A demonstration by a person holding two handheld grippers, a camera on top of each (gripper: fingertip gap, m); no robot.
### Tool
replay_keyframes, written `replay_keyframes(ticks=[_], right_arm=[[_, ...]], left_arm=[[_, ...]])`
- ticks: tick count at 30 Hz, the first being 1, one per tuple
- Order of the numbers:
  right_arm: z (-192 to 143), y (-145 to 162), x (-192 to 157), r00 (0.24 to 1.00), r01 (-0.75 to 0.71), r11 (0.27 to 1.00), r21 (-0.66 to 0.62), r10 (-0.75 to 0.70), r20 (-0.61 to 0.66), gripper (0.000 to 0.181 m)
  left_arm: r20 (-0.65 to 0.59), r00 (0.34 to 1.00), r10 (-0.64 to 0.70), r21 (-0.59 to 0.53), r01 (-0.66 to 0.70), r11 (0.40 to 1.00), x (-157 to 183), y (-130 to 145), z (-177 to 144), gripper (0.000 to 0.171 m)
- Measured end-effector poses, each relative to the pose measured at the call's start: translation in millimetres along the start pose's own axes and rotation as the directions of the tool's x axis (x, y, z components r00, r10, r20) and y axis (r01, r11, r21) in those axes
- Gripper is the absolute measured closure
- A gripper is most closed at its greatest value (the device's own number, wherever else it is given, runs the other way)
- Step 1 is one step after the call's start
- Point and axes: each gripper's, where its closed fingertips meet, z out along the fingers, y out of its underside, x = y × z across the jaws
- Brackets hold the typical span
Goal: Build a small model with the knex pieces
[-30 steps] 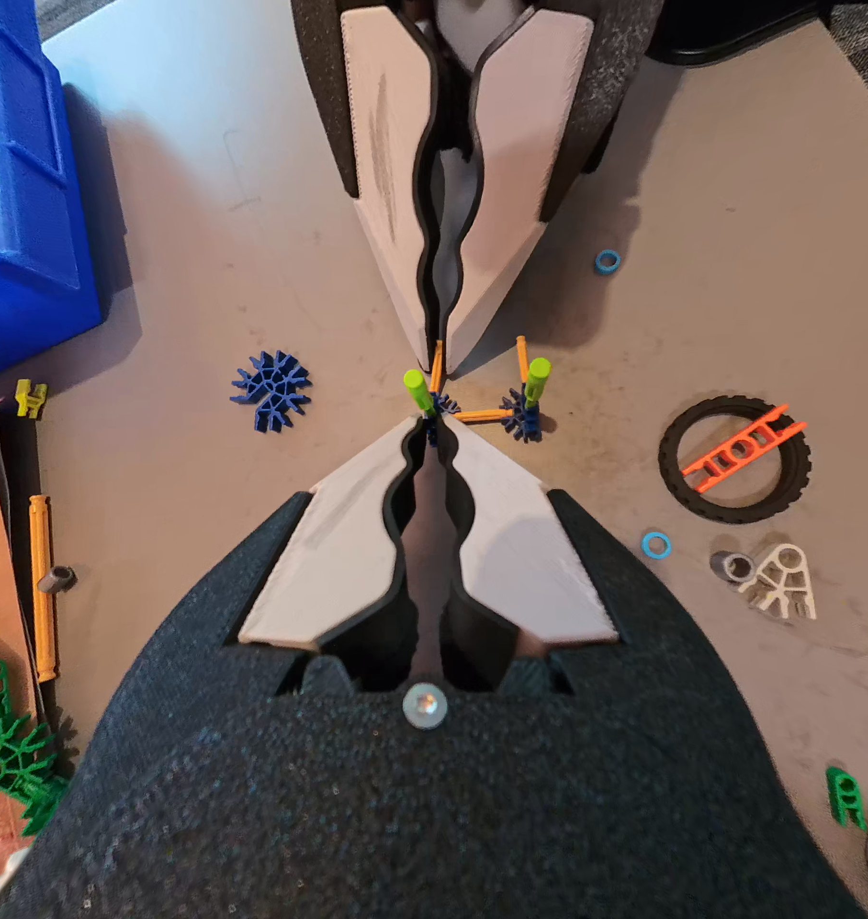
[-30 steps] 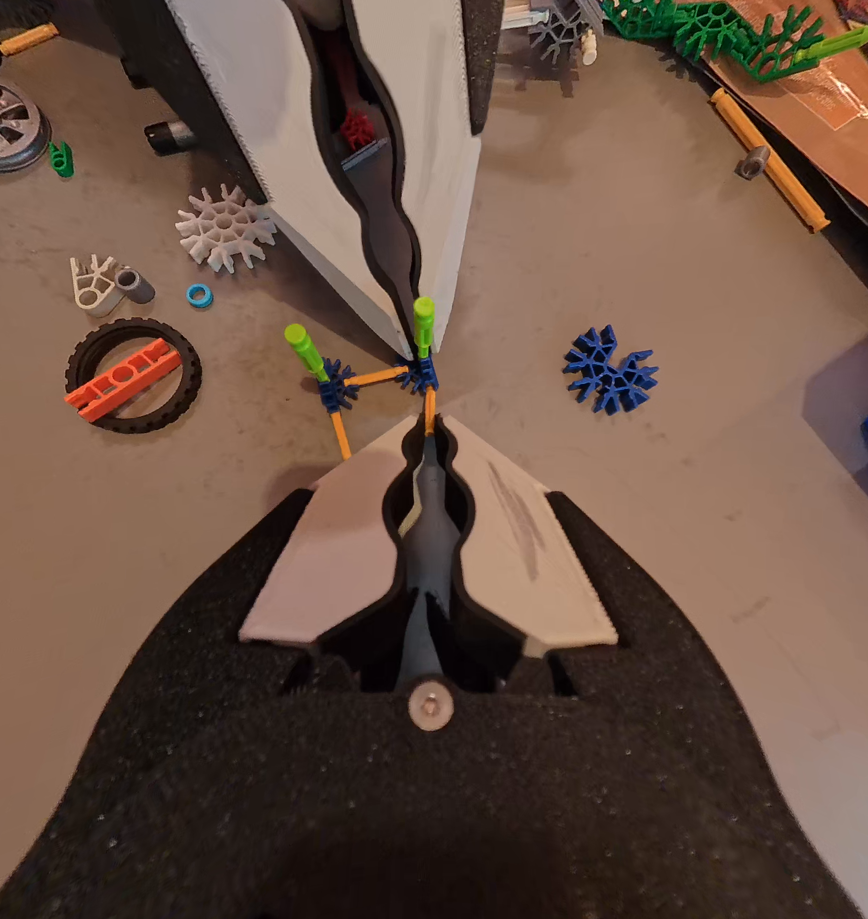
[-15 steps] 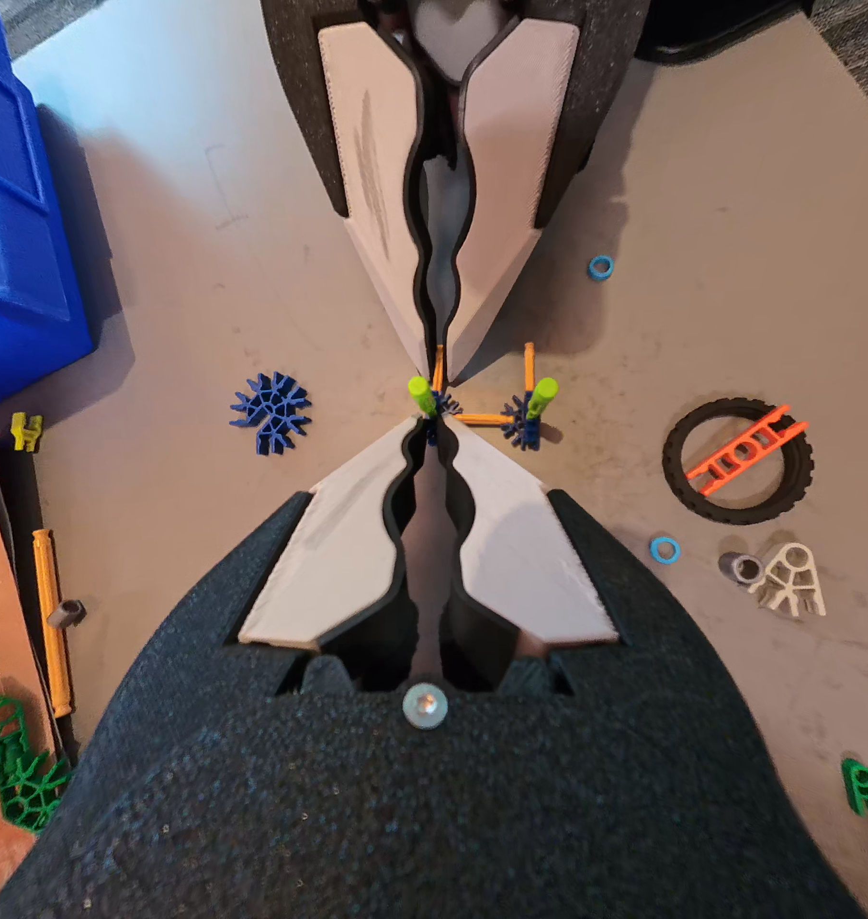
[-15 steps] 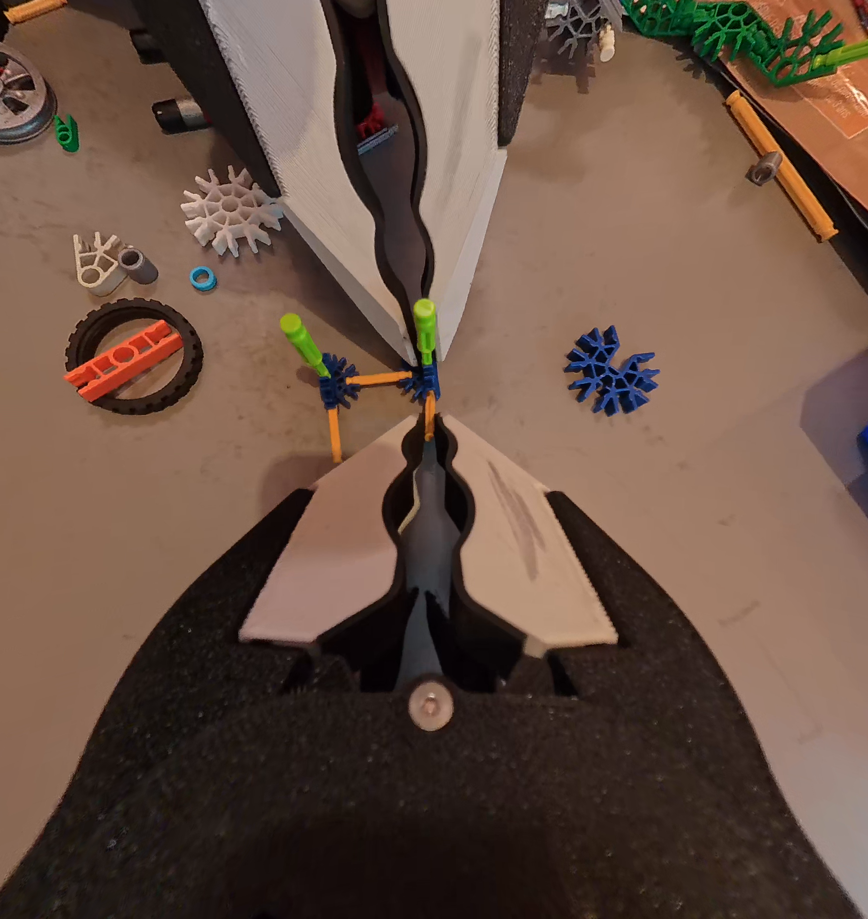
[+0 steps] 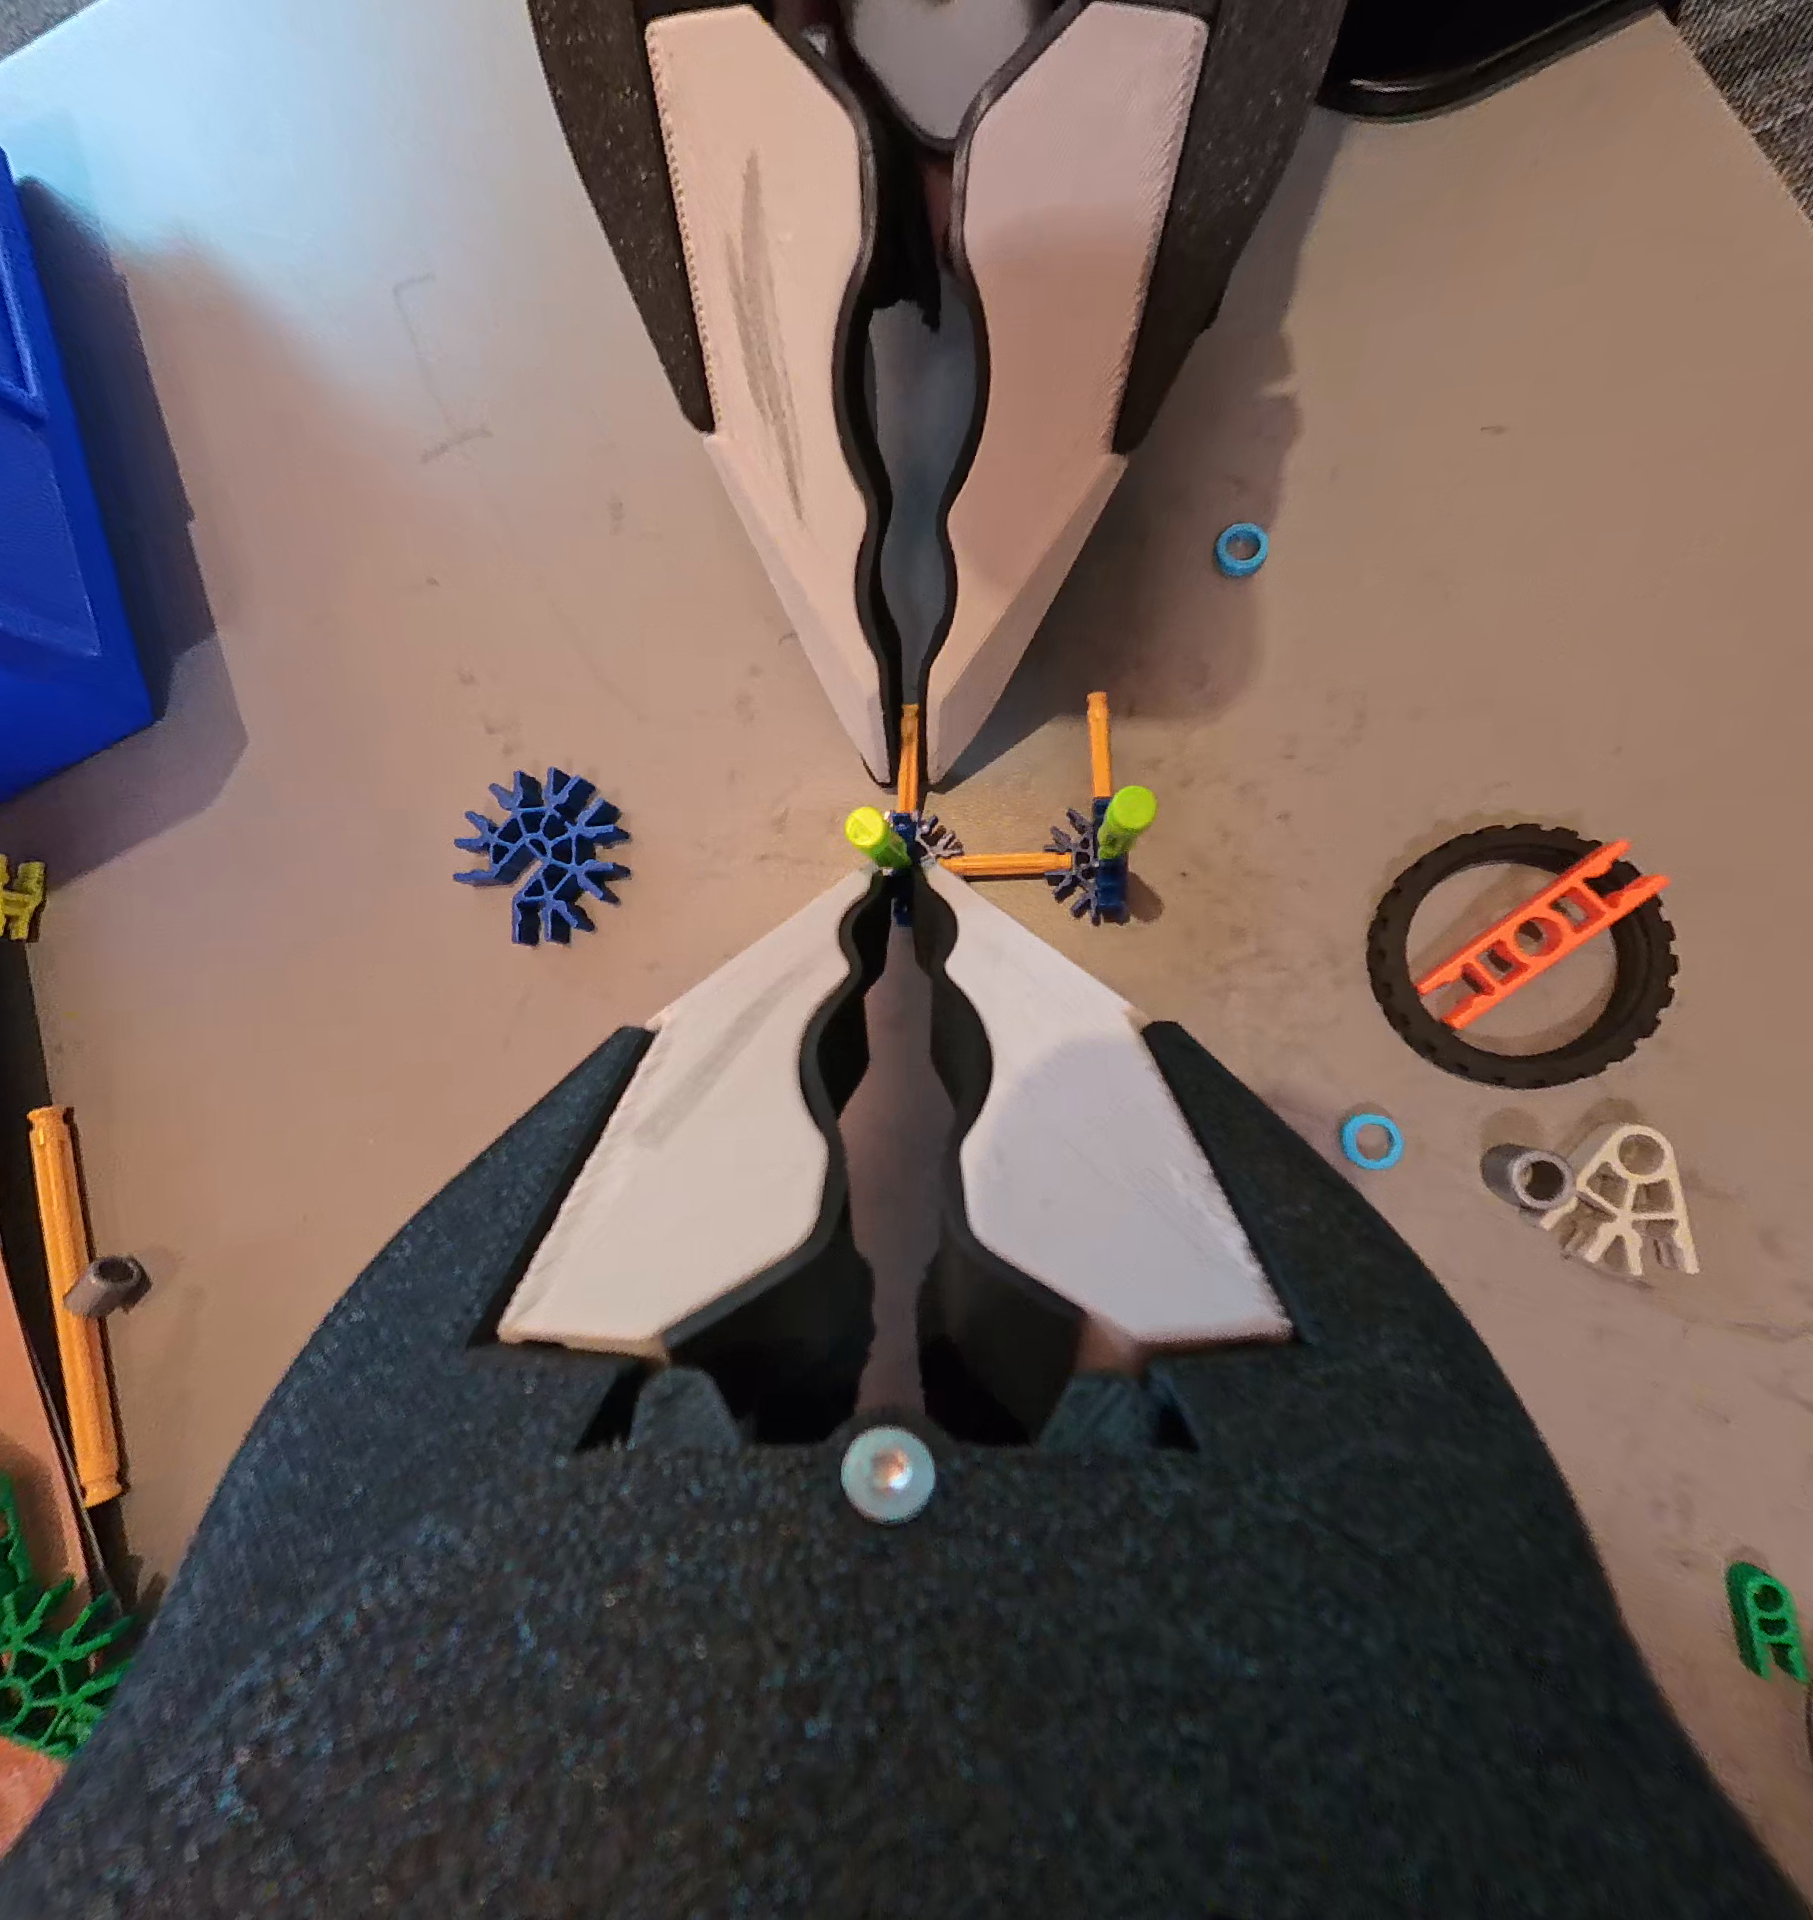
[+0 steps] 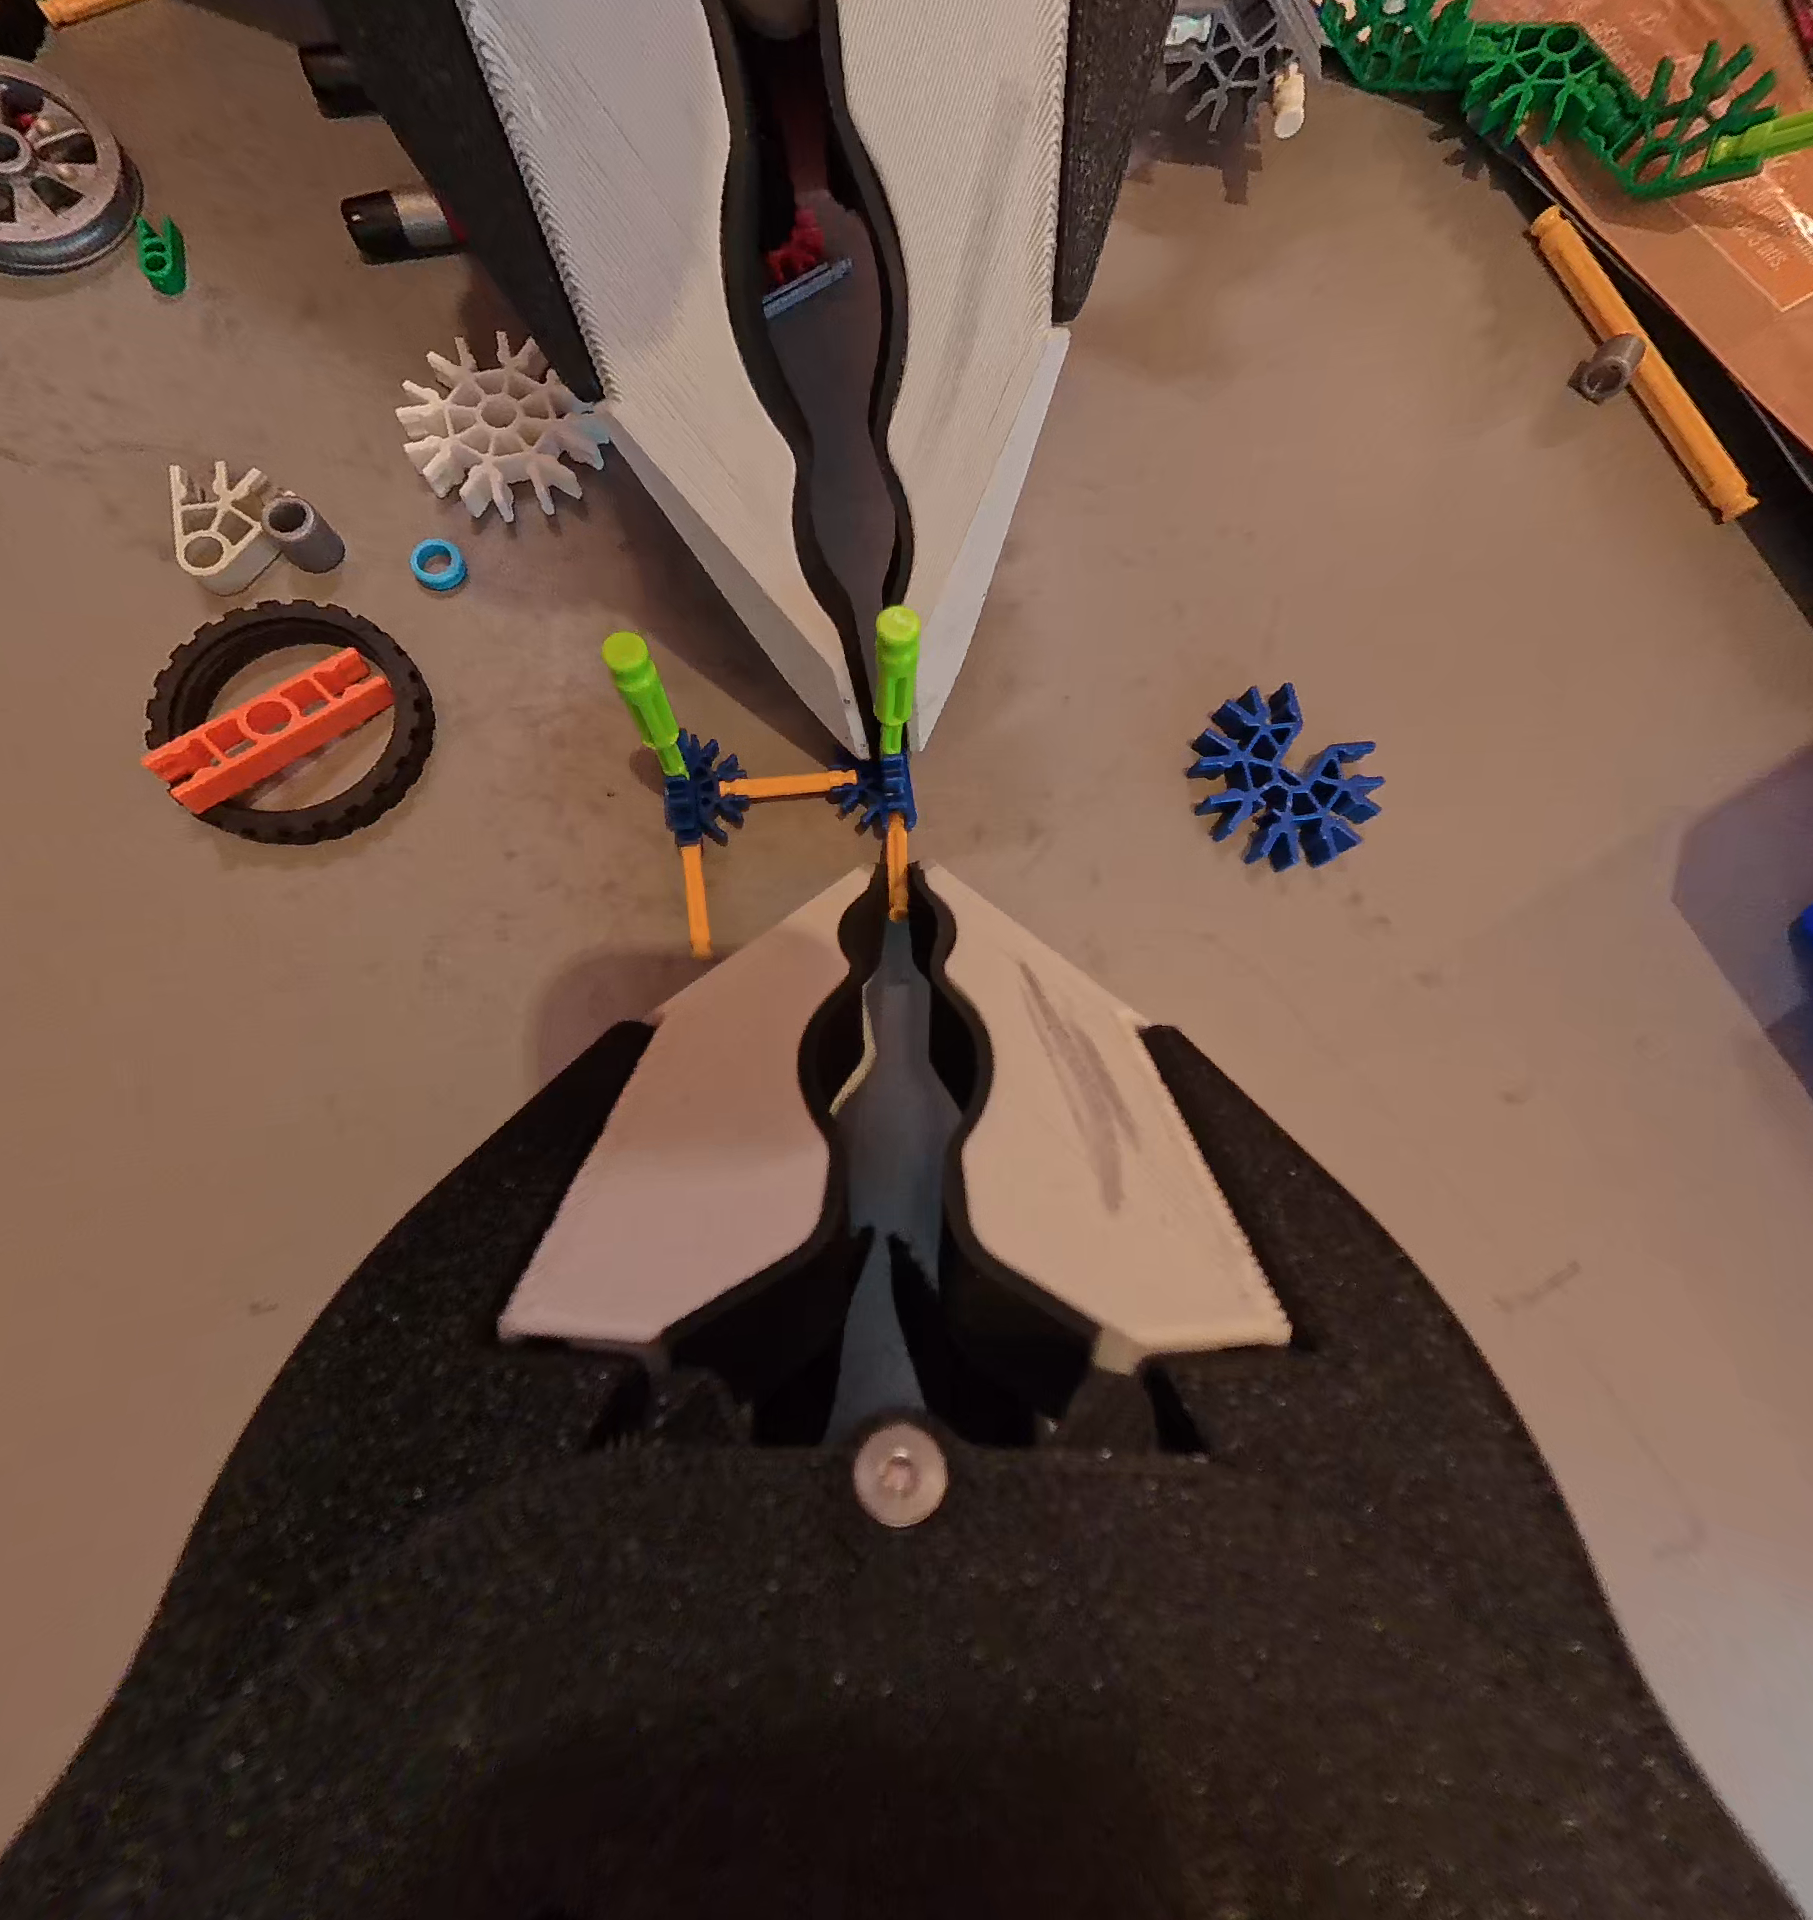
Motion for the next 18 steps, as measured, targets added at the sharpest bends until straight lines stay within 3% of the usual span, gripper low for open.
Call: replay_keyframes(ticks=[8, 18], right_arm=[[-1.6, 0.7, -2.9, 1.000, -0.006, 1.000, -0.003, 0.006, 0.019, 0.170], [-3.9, 1.9, 2.8, 1.000, 0.013, 1.000, -0.022, -0.013, -0.012, 0.178]], left_arm=[[-0.010, 1.000, 0.011, -0.026, -0.012, 1.000, 0.7, -3.7, 4.2, 0.171], [-0.031, 0.999, 0.011, -0.036, -0.012, 0.999, 1.6, -4.8, 5.5, 0.171]])
